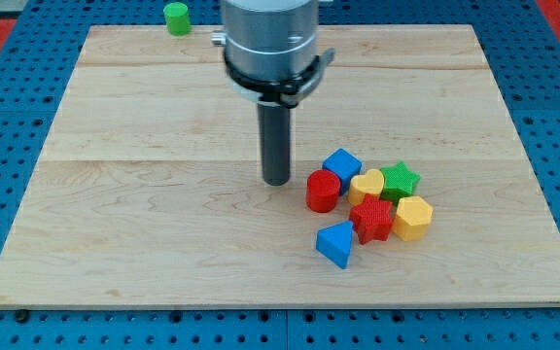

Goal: Push the red circle and blue cube into group of blocks

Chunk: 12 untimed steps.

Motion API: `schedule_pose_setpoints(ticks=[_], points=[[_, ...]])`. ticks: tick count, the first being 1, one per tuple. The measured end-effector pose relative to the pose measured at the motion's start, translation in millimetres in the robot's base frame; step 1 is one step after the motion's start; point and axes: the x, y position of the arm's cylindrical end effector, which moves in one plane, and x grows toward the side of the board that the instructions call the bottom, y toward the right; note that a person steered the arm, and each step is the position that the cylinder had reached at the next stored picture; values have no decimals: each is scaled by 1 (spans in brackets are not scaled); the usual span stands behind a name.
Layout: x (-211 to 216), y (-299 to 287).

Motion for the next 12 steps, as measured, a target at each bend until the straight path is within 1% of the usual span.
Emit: schedule_pose_setpoints(ticks=[2,3,4,5,10,12], points=[[12,34],[14,8],[6,-29],[-18,-28],[-17,58],[-18,49]])
